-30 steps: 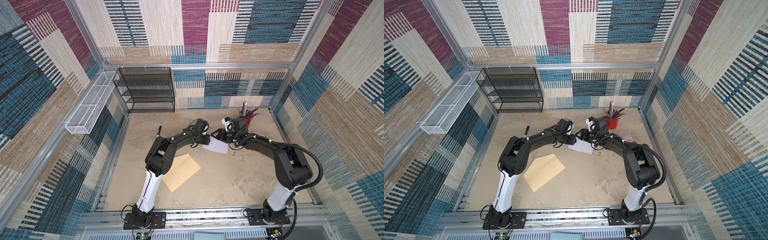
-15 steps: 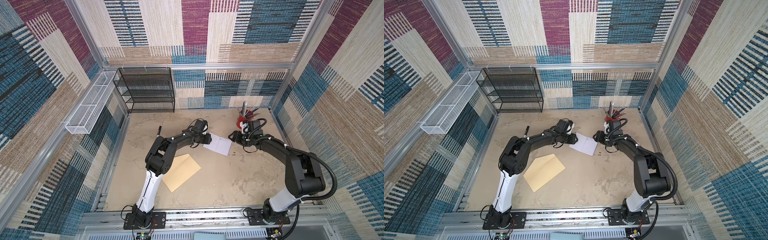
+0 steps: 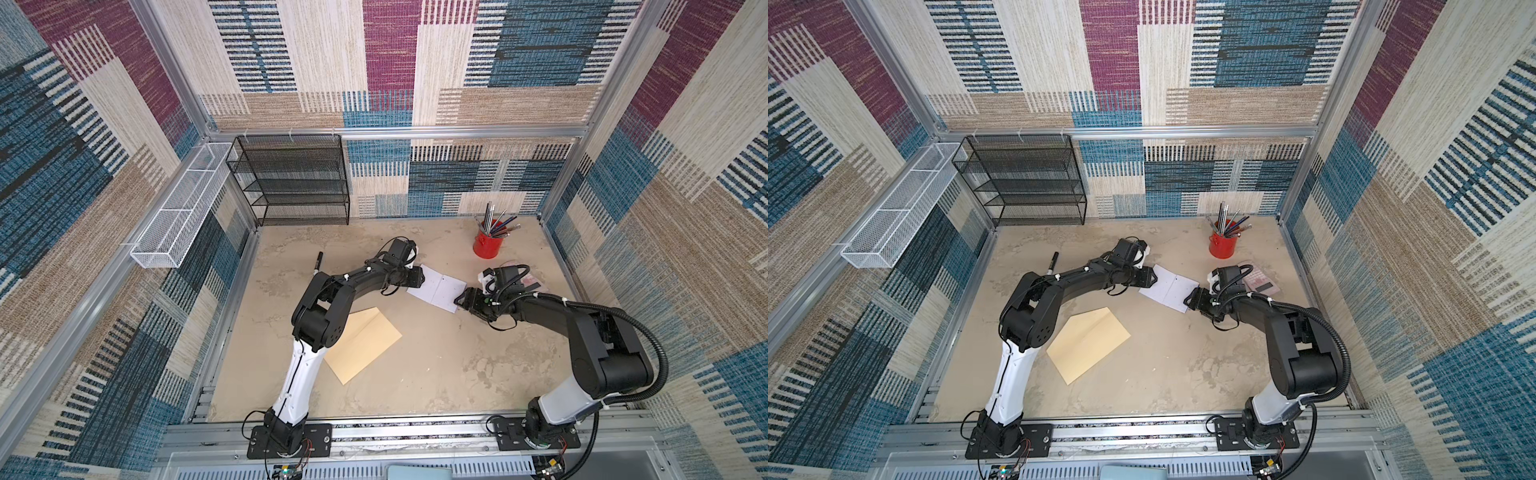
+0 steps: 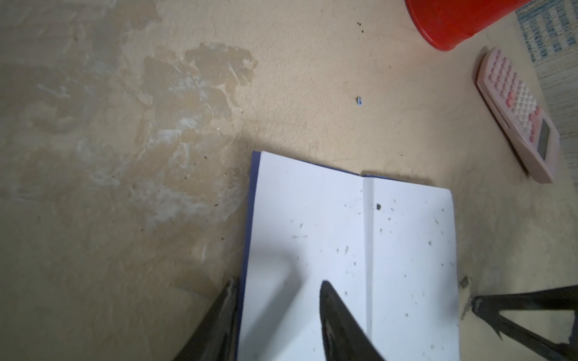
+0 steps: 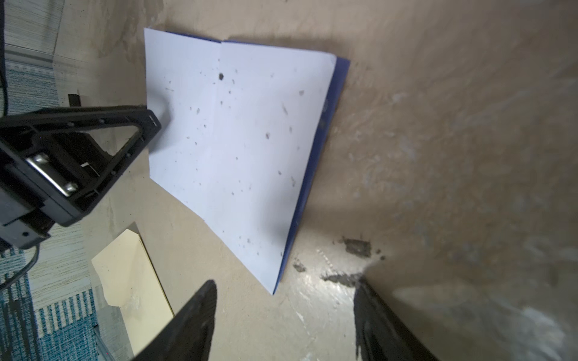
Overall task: Fold the letter paper in half and place it into the envelope
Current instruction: Fold the letter paper at the center of the board.
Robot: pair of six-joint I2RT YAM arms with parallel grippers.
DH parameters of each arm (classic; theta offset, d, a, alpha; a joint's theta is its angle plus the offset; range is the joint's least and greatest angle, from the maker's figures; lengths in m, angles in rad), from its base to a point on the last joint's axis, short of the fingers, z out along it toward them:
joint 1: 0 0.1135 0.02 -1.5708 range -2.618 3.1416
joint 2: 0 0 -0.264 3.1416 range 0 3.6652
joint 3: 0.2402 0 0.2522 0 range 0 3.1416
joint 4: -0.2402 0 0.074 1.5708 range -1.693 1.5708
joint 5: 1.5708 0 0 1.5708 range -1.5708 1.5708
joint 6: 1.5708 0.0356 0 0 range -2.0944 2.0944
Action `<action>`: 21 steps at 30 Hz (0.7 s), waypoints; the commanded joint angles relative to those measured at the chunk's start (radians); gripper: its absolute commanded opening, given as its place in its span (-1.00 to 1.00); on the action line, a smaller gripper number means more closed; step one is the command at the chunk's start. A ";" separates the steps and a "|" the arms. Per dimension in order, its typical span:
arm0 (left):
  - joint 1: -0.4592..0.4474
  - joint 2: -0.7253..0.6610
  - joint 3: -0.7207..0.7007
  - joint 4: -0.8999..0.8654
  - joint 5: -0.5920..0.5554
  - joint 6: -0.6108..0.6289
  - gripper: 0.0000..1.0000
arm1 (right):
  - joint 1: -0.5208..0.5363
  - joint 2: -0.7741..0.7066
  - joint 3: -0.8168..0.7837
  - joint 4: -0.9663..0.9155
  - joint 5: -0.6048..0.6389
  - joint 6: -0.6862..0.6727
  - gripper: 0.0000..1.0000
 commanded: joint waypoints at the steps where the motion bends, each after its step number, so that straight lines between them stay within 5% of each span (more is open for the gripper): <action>1: -0.004 0.029 -0.015 -0.209 -0.020 -0.034 -0.09 | 0.004 0.035 -0.002 0.054 -0.041 0.034 0.42; 9: -0.017 0.034 -0.034 -0.195 -0.004 -0.054 -0.09 | 0.047 0.086 0.001 0.159 -0.091 0.111 0.41; 21: -0.018 0.008 -0.071 -0.187 0.009 -0.059 -0.11 | 0.049 -0.042 0.048 0.212 -0.097 0.141 0.42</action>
